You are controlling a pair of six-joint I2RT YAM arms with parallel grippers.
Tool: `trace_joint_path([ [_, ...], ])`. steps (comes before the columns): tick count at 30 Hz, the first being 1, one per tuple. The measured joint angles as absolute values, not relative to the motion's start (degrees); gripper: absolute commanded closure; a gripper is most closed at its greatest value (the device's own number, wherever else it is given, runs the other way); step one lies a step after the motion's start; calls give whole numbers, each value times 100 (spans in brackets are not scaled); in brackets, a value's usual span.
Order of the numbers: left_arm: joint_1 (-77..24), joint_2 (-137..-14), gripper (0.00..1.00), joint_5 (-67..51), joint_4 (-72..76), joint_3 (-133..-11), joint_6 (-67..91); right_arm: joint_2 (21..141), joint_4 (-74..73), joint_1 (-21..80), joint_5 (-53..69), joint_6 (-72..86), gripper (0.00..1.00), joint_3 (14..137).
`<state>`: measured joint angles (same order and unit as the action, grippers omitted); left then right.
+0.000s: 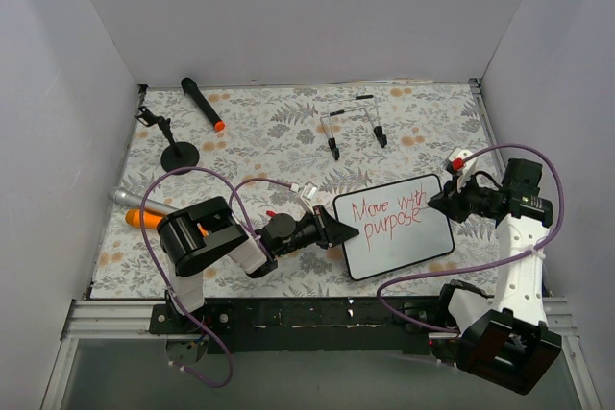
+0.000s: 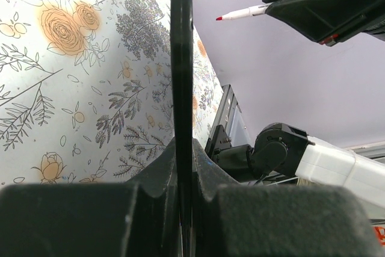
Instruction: Write a sentence on the whiteboard
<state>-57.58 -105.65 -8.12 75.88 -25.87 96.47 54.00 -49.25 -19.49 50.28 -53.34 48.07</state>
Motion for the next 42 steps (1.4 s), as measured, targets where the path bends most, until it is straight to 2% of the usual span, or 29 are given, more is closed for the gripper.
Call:
trace_joint_path([
  [11, -5778, -10232, 100, -631, 7542, -2324, 9507, 5387, -5378, -1680, 5723, -5575, 99, 4812],
  [24, -5789, -9889, 100, -333, 7502, -2027, 9382, 5360, -5365, -1022, 5940, -5441, 99, 4812],
  [42, -5791, -9861, 100, -163, 7507, -1994, 9371, 5408, -5395, -628, 6184, -5833, 99, 4781],
])
